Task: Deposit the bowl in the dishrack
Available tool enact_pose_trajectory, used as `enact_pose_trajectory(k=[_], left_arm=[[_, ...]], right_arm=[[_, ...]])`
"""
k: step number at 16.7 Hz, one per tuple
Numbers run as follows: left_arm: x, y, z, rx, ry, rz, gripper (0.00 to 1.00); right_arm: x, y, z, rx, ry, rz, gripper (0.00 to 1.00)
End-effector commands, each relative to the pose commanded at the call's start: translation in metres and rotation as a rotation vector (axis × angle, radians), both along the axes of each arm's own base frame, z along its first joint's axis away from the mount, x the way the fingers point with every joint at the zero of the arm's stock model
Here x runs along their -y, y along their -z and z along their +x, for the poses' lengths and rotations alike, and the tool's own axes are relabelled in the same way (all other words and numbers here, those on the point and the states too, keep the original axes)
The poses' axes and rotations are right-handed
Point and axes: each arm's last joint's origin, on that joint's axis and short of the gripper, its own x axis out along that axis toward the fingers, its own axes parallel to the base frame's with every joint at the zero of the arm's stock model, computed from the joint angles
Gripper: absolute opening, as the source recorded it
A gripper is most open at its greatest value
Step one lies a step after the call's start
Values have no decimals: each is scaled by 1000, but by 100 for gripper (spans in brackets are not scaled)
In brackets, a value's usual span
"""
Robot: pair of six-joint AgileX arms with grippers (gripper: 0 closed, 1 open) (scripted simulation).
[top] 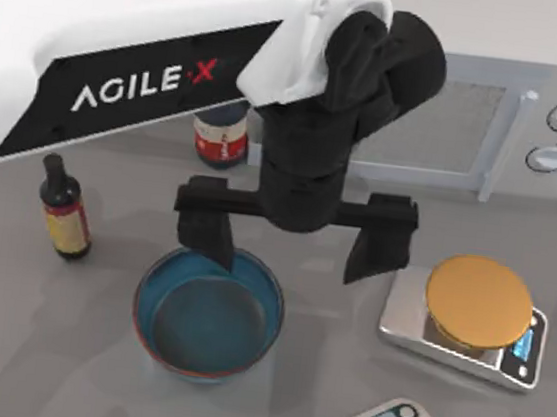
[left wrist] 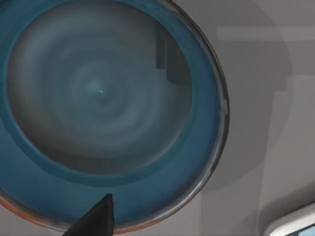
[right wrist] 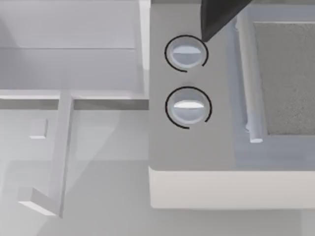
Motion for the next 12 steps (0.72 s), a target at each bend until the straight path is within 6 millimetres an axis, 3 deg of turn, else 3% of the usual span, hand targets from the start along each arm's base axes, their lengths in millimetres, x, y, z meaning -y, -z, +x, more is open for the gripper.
enact_pose_trajectory(k=[5, 12], left_arm=[[-1, 5, 1, -1, -1, 1, 100], [2, 80, 3, 7, 0, -8, 100]], right_arm=[[0, 0, 0, 0, 0, 0, 100], [0, 0, 0, 0, 0, 0, 100]])
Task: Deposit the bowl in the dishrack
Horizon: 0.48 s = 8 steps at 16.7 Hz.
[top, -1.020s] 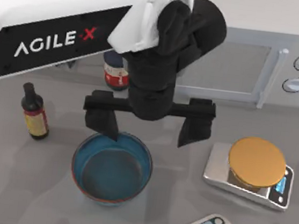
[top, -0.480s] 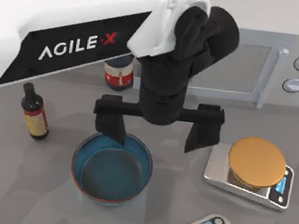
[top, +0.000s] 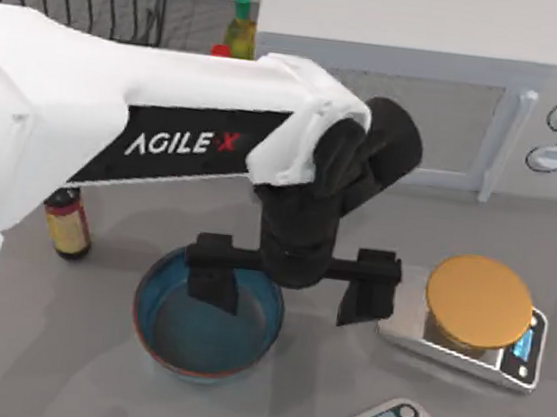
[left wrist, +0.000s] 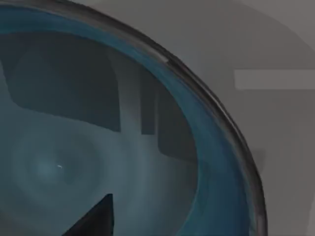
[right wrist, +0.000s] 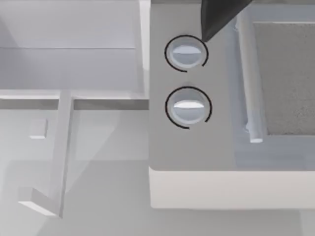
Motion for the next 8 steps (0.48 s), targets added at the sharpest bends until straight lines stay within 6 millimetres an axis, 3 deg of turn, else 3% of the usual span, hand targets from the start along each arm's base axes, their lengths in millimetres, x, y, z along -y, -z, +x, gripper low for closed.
enact_pose_trajectory(k=[3, 7, 8], left_arm=[[-2, 19, -3, -7, 0, 7, 100], [-2, 20, -3, -7, 0, 8, 100], [-2, 20, -3, -7, 0, 8, 92]], right_arm=[[0, 0, 0, 0, 0, 0, 100], [0, 0, 0, 0, 0, 0, 100], [0, 0, 0, 0, 0, 0, 100]])
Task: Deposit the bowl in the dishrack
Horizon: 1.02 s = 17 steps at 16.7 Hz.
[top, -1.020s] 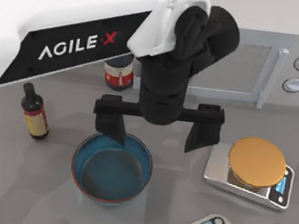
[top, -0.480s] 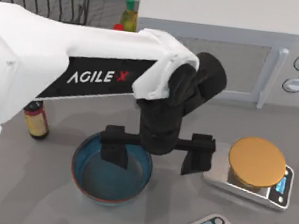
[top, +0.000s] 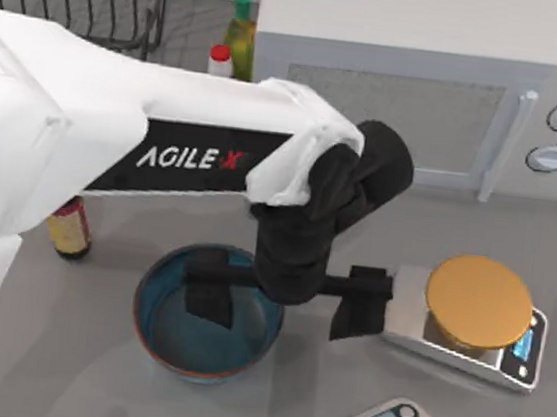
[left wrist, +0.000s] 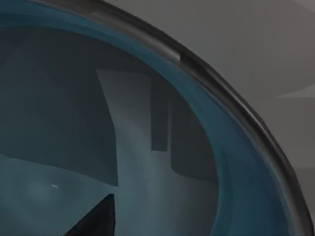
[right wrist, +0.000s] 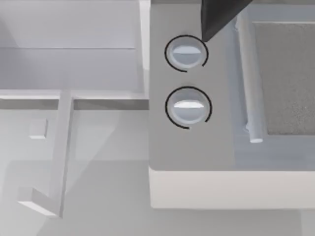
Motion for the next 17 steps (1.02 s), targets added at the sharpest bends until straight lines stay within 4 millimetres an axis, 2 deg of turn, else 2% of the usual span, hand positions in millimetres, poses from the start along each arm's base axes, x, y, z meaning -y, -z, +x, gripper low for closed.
enact_pose_trajectory(k=[12, 17], left_arm=[[0, 0, 0, 0, 0, 0, 2], [0, 0, 0, 0, 0, 0, 0]], right_arm=[[0, 0, 0, 0, 0, 0, 100], [0, 0, 0, 0, 0, 0, 100]])
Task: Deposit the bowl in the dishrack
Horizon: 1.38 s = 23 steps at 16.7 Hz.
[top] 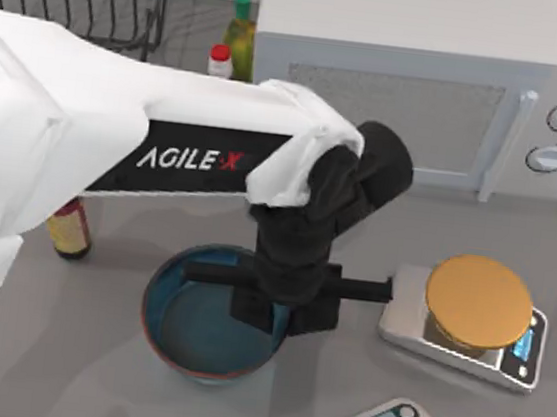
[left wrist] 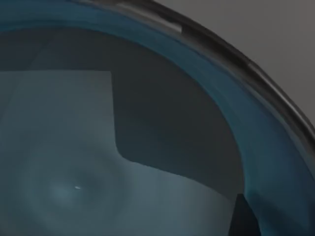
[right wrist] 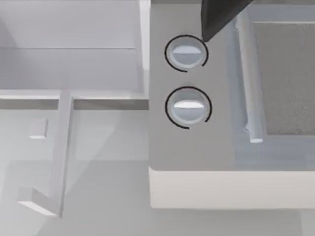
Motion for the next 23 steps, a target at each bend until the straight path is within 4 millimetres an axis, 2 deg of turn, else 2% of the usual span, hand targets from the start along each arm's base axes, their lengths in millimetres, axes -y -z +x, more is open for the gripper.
enact_pose_trajectory(k=[5, 8, 11, 14, 18, 21, 23], left_arm=[[0, -1, 0, 1, 0, -1, 0], [6, -14, 4, -4, -1, 5, 0], [15, -50, 11, -9, -4, 11, 0], [18, -107, 14, -14, -4, 16, 0], [9, -174, 6, -9, -2, 10, 0], [1, -198, 1, 0, -1, 0, 0], [0, -201, 0, 1, 0, -1, 0]], right_arm=[[0, 0, 0, 0, 0, 0, 100], [0, 0, 0, 0, 0, 0, 100], [0, 0, 0, 0, 0, 0, 100], [0, 0, 0, 0, 0, 0, 100], [0, 0, 0, 0, 0, 0, 100], [0, 0, 0, 0, 0, 0, 100], [0, 0, 0, 0, 0, 0, 100]])
